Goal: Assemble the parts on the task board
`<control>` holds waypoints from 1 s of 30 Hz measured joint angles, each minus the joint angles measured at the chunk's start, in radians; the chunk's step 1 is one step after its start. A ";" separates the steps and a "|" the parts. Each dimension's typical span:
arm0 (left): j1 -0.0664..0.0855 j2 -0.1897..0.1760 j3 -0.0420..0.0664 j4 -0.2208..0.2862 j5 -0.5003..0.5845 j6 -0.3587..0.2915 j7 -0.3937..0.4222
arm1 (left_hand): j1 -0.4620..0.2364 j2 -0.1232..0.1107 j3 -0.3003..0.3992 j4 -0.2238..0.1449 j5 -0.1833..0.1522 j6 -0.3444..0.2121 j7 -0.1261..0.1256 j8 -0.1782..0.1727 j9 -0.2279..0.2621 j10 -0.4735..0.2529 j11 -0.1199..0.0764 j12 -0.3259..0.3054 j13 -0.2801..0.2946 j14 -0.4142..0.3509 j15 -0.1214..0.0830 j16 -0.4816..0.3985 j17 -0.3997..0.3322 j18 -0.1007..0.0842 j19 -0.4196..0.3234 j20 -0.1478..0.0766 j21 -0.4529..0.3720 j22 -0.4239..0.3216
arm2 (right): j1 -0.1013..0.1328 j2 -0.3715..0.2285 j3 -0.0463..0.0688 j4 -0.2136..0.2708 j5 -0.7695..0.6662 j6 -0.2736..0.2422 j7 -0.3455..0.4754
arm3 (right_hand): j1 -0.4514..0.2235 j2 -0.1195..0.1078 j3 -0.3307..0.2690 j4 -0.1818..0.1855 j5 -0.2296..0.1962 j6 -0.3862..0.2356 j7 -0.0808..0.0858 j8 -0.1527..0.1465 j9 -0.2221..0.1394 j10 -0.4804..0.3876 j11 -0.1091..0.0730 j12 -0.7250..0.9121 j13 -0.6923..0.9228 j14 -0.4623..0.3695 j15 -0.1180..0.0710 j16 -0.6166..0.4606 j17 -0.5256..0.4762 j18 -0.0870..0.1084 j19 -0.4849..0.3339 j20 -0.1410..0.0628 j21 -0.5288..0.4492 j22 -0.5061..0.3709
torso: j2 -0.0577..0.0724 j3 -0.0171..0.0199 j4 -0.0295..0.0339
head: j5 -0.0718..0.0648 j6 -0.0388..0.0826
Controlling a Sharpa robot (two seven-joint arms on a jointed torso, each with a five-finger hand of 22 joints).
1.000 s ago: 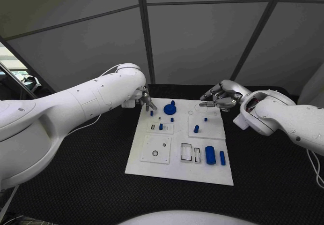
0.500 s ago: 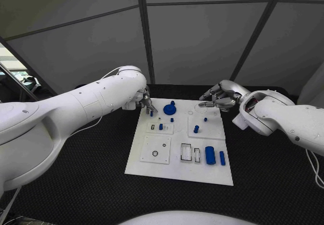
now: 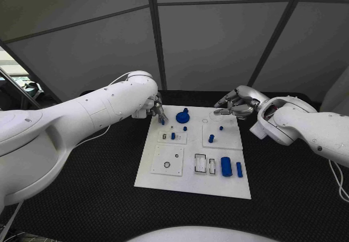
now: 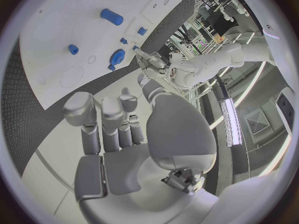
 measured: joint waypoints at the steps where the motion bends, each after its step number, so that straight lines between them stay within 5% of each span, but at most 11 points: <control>1: 0.000 0.000 0.000 0.000 0.000 -0.001 0.002 | 0.016 0.007 0.011 -0.013 0.004 0.000 0.000 0.000 -0.002 0.001 -0.001 0.000 0.000 0.000 0.000 0.004 0.000 0.000 0.002 -0.002 0.002 0.002 | 0.000 0.000 0.000 0.000 0.000 0.000 0.000 | 0.000 0.000 0.000 0.000 0.000 0.000 0.000 0.000 0.000 0.000 0.000 0.000 0.000 0.000 0.000 0.000 0.000 0.000 0.000 0.000 0.000 0.000 | 0.000 0.0000 0.0001 | 0.000 0.000; 4: 0.000 0.000 0.000 0.000 0.001 -0.004 0.008 | 0.062 0.033 0.052 -0.063 0.006 0.000 0.000 0.008 -0.005 0.003 -0.003 -0.002 -0.001 0.000 0.000 0.005 0.000 0.000 0.007 -0.007 0.005 0.009 | 0.000 0.000 0.000 0.000 0.000 0.000 0.000 | 0.000 0.000 0.000 0.000 0.000 0.000 0.000 0.000 0.000 0.000 0.000 0.000 0.000 0.000 0.000 0.000 0.000 0.000 0.000 0.000 0.000 0.000 | 0.000 0.0000 0.0003 | -0.001 0.000; 8: -0.001 0.000 0.000 0.000 0.006 -0.009 0.017 | 0.079 0.038 0.116 -0.127 -0.005 -0.012 0.001 0.023 -0.004 0.003 -0.003 -0.001 -0.004 0.000 0.000 0.010 0.000 0.000 0.009 -0.009 0.012 0.018 | 0.000 0.000 0.000 0.000 0.000 0.000 0.000 | 0.000 0.000 0.000 0.000 0.000 0.000 0.000 0.000 0.000 0.000 0.000 0.000 0.000 0.000 0.000 0.000 0.000 0.000 0.000 0.000 0.000 0.000 | 0.000 0.0000 0.0003 | -0.001 -0.001; 15: -0.001 -0.007 0.000 0.009 0.028 -0.019 0.028 | 0.058 0.051 0.161 -0.082 0.010 -0.026 0.000 0.060 -0.003 0.003 -0.003 -0.001 -0.004 0.000 0.000 0.011 0.000 0.000 0.009 -0.008 0.016 0.031 | 0.000 -0.001 0.000 0.000 0.000 0.000 0.000 | 0.000 0.000 0.000 0.000 0.000 0.000 0.000 0.000 0.000 0.000 0.000 0.000 0.000 0.004 0.004 0.000 0.003 0.000 0.000 0.000 0.000 0.000 | 0.000 -0.0001 0.0003 | 0.001 -0.003; 22: -0.002 -0.057 0.000 0.069 0.055 -0.042 0.031 | -0.058 0.001 0.312 -0.129 0.026 -0.035 -0.001 0.132 -0.001 0.006 -0.006 0.000 -0.008 0.000 0.000 0.014 0.000 0.000 0.012 -0.005 0.016 0.040 | 0.000 -0.005 0.000 0.001 0.000 0.001 0.000 | 0.000 0.000 0.000 0.000 0.000 0.000 0.000 0.000 0.000 0.000 0.000 0.000 0.000 0.004 0.004 0.000 0.003 0.000 0.000 0.000 0.000 0.000 | -0.001 0.0000 0.0017 | 0.002 -0.004; 26: -0.001 -0.112 0.000 0.153 0.074 -0.068 0.029 | -0.092 -0.021 0.361 -0.144 0.086 -0.035 -0.001 0.144 0.021 0.008 -0.008 0.005 0.000 0.000 0.000 0.014 0.000 0.000 0.018 -0.011 0.023 0.046 | 0.000 -0.008 0.000 0.002 0.000 0.001 -0.001 | 0.000 0.000 0.000 0.000 0.000 0.000 0.000 0.000 0.000 0.000 0.000 0.000 0.000 0.004 0.004 0.000 0.003 0.000 0.000 0.000 0.000 0.000 | -0.001 0.0001 0.0026 | 0.002 -0.004; 30: 0.000 -0.166 0.000 0.243 0.089 -0.096 0.024 | -0.103 -0.029 0.387 -0.149 0.101 -0.036 0.001 0.151 0.021 0.008 -0.008 0.006 -0.001 0.000 0.000 0.014 0.000 0.000 0.022 -0.007 0.023 0.051 | 0.000 -0.011 0.000 0.002 0.000 0.001 -0.001 | 0.000 0.000 0.000 0.000 0.000 0.000 0.000 0.000 0.000 0.000 0.000 0.000 0.000 0.004 0.004 0.000 0.003 0.000 0.000 0.000 0.000 0.000 | -0.001 0.0001 0.0028 | 0.004 -0.004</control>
